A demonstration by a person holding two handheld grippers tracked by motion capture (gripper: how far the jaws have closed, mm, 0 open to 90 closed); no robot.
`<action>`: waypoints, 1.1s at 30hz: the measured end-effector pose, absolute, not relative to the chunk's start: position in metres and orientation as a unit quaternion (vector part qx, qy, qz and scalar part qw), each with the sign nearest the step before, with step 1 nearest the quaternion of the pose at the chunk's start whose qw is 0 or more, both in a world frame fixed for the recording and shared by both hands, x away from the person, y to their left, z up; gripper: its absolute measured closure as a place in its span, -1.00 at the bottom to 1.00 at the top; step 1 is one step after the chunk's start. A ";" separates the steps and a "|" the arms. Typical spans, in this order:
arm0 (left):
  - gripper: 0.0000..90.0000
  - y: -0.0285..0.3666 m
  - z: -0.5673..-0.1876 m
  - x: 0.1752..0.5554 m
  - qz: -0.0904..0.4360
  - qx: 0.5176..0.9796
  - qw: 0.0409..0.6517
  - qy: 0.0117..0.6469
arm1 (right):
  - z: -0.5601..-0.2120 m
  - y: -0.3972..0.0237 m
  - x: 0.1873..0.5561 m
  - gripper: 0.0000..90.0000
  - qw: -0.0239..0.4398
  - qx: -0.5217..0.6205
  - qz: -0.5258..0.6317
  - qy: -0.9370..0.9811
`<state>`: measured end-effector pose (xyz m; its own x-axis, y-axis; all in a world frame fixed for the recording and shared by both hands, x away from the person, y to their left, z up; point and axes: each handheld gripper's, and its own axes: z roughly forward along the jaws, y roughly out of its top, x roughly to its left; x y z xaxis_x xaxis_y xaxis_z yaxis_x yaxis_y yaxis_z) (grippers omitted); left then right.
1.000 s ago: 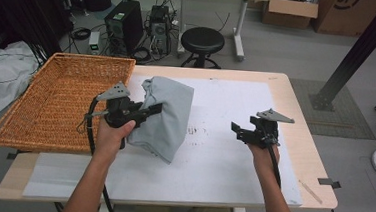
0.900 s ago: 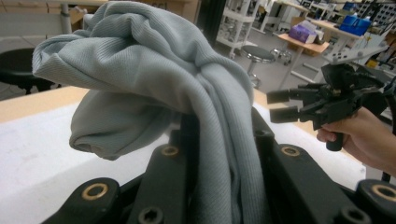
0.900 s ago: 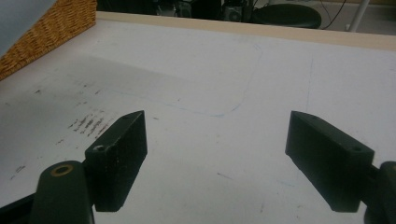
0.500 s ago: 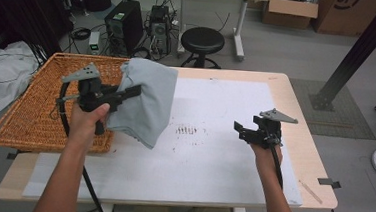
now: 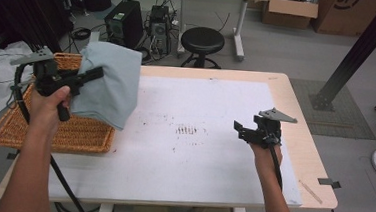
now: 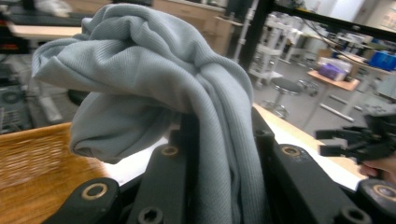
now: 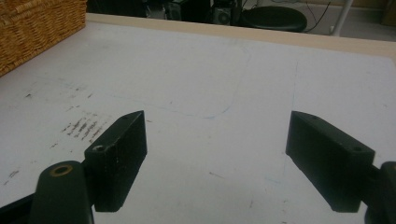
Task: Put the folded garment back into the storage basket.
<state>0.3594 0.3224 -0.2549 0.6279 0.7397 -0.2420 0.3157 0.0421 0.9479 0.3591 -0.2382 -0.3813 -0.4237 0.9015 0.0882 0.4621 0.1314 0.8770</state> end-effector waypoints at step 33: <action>-0.36 0.385 -0.283 0.369 0.263 0.596 0.581 0.488 | -0.384 -0.228 0.361 -0.55 0.239 0.480 0.448 0.715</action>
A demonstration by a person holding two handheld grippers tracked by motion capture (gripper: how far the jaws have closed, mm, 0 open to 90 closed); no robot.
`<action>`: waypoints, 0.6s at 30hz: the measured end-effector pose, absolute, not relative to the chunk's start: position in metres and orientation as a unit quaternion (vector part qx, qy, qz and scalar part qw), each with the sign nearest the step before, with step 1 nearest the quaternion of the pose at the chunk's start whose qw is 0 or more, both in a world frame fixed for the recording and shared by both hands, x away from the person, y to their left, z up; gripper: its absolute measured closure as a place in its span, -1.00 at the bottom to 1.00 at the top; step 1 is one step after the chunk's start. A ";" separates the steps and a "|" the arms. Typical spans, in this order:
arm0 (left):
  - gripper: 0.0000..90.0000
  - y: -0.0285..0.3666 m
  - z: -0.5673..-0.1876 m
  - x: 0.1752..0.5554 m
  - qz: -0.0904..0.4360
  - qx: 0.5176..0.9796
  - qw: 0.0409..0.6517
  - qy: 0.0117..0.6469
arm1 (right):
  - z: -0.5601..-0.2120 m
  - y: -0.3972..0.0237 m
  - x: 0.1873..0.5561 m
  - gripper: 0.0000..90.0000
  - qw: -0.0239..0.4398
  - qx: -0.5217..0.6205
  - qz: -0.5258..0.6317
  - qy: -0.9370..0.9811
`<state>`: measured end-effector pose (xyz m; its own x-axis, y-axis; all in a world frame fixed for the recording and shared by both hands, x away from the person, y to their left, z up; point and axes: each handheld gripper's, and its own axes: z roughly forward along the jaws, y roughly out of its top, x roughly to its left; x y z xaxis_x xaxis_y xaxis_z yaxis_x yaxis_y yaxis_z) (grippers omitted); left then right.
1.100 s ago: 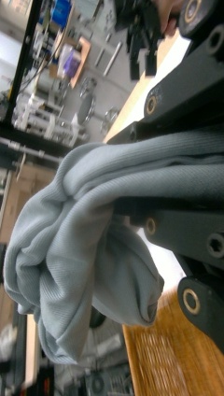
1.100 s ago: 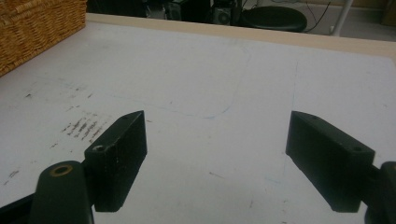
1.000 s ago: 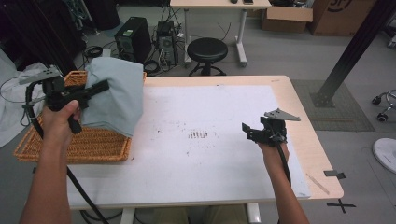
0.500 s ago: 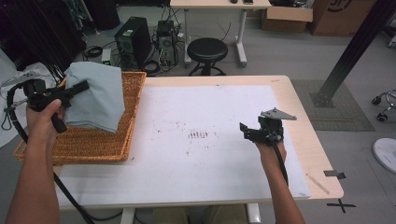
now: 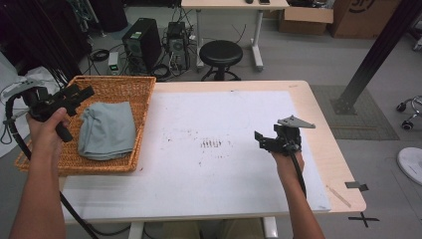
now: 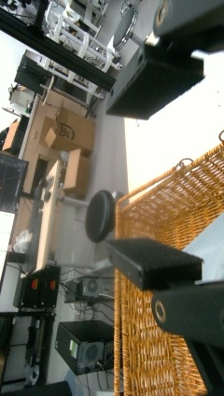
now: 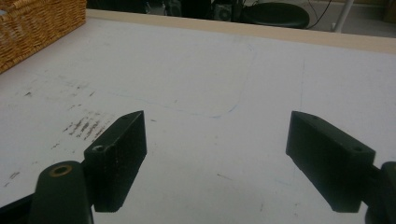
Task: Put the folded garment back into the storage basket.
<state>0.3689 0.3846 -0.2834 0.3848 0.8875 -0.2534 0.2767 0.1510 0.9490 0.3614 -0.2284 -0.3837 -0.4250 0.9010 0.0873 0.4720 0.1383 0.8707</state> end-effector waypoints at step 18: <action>-0.54 0.325 -0.294 0.352 0.285 0.625 0.573 0.447 | -0.389 -0.235 0.357 -0.63 0.231 0.475 0.462 0.713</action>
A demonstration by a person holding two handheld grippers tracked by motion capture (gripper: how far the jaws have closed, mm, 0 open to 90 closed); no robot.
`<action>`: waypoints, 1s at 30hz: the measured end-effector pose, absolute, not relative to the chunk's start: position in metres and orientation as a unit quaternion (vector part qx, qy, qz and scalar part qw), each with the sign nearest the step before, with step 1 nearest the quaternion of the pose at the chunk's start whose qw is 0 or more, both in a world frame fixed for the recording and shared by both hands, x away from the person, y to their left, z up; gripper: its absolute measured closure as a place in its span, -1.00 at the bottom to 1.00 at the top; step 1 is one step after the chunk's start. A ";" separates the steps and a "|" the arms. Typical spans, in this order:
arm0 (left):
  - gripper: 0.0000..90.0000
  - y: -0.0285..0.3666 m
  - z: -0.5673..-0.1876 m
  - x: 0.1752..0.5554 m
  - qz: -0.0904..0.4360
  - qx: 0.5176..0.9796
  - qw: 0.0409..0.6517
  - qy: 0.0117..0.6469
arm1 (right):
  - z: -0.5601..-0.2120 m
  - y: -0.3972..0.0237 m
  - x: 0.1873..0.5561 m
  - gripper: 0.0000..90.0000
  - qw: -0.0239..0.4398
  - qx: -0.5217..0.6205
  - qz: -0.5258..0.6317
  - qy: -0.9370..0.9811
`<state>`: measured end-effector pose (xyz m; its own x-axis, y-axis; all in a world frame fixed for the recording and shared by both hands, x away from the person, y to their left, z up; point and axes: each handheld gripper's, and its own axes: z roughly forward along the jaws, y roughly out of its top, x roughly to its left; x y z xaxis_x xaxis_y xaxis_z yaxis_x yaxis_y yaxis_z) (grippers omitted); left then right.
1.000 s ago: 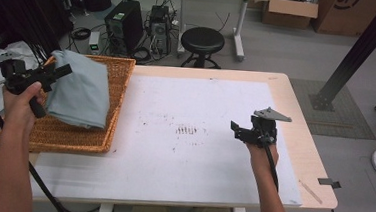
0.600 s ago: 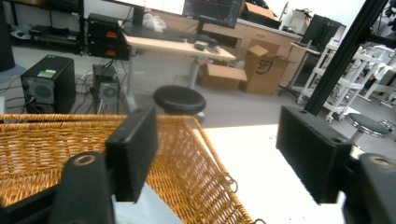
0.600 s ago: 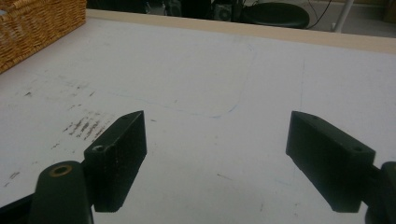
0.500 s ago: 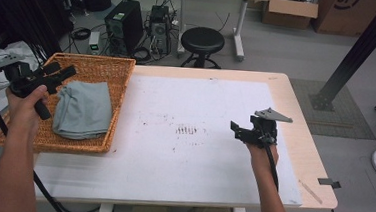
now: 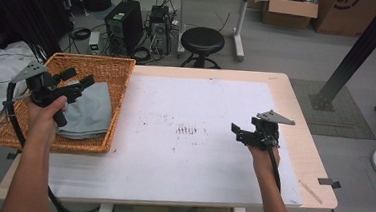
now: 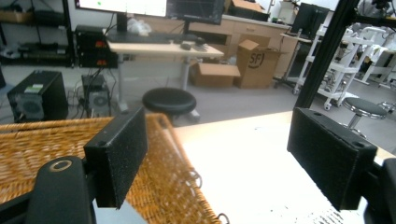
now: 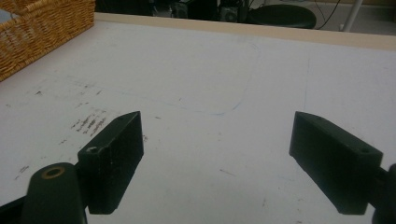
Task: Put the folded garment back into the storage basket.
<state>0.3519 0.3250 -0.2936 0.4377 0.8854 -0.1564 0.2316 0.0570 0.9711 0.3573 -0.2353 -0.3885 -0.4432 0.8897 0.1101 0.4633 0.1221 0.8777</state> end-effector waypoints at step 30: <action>-0.57 0.201 -0.322 0.319 0.274 0.676 0.571 0.376 | -0.395 -0.246 0.347 -0.66 0.222 0.473 0.473 0.710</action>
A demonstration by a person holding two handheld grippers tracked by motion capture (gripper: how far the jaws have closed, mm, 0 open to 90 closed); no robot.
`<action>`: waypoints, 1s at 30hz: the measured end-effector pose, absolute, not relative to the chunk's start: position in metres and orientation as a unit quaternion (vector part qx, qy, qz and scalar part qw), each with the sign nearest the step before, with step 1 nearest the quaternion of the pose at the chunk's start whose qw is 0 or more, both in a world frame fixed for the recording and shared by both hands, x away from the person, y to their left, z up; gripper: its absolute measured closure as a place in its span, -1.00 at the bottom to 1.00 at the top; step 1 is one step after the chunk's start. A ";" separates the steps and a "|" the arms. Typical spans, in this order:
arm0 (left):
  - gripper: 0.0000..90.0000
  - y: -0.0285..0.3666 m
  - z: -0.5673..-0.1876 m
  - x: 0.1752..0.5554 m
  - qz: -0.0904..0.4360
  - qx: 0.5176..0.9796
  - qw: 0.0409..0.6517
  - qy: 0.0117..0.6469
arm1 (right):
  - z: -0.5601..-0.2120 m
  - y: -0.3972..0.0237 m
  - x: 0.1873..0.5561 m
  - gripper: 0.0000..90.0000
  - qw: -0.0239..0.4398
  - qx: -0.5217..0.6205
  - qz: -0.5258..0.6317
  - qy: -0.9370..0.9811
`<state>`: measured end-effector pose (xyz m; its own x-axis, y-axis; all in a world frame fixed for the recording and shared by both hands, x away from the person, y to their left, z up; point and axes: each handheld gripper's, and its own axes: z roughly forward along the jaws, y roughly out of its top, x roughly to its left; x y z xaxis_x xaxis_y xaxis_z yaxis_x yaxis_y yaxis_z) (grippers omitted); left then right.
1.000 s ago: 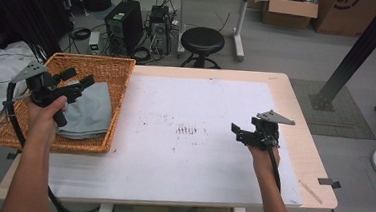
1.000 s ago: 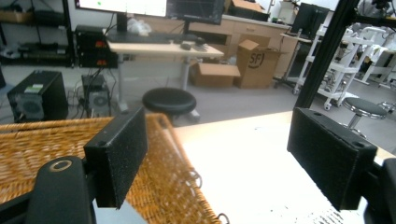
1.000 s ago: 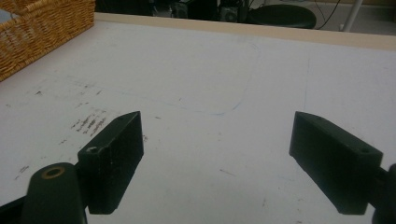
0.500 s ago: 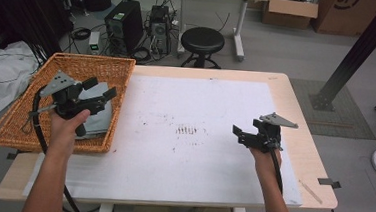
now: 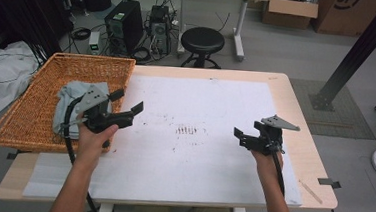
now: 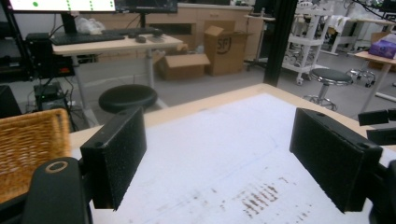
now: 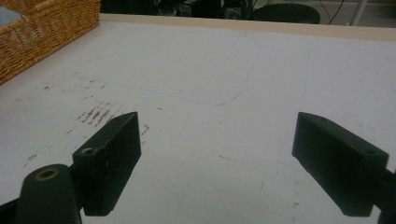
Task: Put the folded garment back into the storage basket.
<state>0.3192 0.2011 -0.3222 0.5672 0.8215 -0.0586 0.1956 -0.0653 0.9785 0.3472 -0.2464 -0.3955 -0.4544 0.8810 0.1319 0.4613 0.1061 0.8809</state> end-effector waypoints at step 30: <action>-0.57 0.143 -0.363 0.324 0.247 0.694 0.564 0.373 | -0.402 -0.257 0.341 -0.66 0.224 0.474 0.474 0.707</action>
